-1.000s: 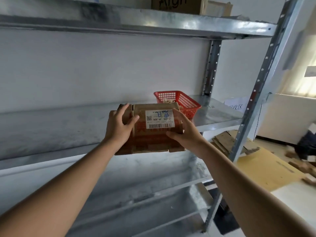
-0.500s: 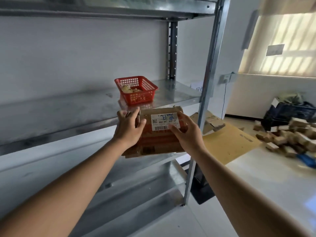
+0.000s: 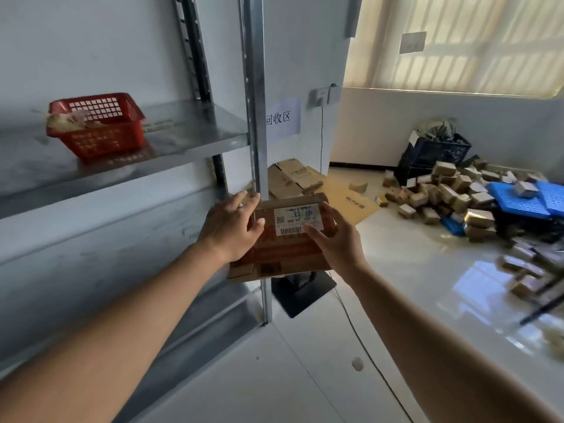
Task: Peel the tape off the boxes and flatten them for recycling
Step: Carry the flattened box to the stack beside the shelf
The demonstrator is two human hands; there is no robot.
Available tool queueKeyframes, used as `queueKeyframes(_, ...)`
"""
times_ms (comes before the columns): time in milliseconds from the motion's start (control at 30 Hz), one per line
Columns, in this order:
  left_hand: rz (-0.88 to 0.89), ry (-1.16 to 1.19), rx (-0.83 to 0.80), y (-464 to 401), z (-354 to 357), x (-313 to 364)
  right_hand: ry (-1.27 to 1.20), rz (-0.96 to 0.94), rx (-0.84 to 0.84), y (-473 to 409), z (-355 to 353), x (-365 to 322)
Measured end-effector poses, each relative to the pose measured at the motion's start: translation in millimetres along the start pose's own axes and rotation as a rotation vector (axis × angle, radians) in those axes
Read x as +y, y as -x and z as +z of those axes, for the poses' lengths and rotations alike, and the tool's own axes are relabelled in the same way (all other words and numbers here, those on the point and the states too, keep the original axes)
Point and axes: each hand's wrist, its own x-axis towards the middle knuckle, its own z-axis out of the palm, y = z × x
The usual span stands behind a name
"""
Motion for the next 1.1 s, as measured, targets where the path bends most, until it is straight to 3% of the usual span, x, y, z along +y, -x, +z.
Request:
queueKeyframes(267, 0.109, -0.013, -0.094, -69.6, 51.6, 58.3, 0.048, 0.067, 0.045, -34.9, -59.4, 68.8)
queueKeyframes(533, 0.164, 0.028, -0.114, -192.8, 117.7, 89.6, 0.070, 0.119, 0.057, -142.8, -77.6, 135.6)
queueKeyframes(900, 0.100, 0.033, -0.225, -375.8, 187.5, 78.8, 0.023, 0.214, 0.001, -317.3, -69.8, 208.1)
queueKeyframes(1100, -0.035, 0.017, -0.222, -445.7, 214.2, 62.6, 0.000, 0.212, -0.094, -407.4, -54.0, 247.6)
